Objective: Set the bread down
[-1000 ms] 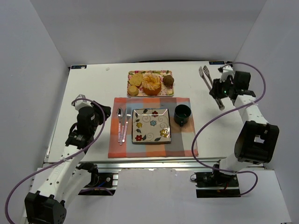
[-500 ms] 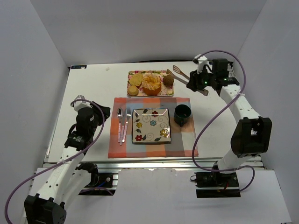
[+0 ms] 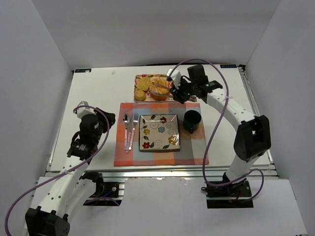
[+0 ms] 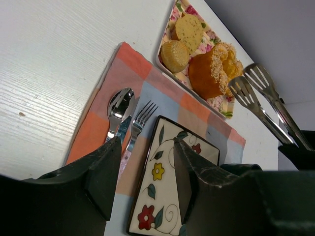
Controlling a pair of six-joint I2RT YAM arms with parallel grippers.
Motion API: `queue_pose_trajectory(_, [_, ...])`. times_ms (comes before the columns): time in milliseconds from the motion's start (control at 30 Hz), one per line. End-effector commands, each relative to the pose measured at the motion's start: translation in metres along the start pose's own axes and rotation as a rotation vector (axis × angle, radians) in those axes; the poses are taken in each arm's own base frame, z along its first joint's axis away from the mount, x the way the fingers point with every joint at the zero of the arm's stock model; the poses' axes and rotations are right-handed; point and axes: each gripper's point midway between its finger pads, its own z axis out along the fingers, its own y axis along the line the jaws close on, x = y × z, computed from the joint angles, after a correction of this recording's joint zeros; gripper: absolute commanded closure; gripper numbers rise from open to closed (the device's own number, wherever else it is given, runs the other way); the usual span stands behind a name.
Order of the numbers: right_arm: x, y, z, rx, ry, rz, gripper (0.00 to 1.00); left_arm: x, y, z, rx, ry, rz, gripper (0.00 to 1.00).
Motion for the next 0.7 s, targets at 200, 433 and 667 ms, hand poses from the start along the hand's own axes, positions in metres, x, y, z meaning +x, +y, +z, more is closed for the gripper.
queue_pose_trajectory(200, [-0.01,-0.027,0.018,0.104,0.095,-0.111,0.48,-0.004,0.005,-0.002,-0.012,-0.026,-0.005,0.43])
queue_pose_trajectory(433, [-0.006,-0.026,0.027,0.101,0.13,-0.109,0.46,-0.003,0.005,-0.001,-0.009,-0.025,-0.003,0.44])
queue_pose_trajectory(667, [0.004,-0.022,0.037,0.092,0.171,-0.1,0.46,-0.002,0.006,-0.001,-0.009,-0.025,-0.003,0.44])
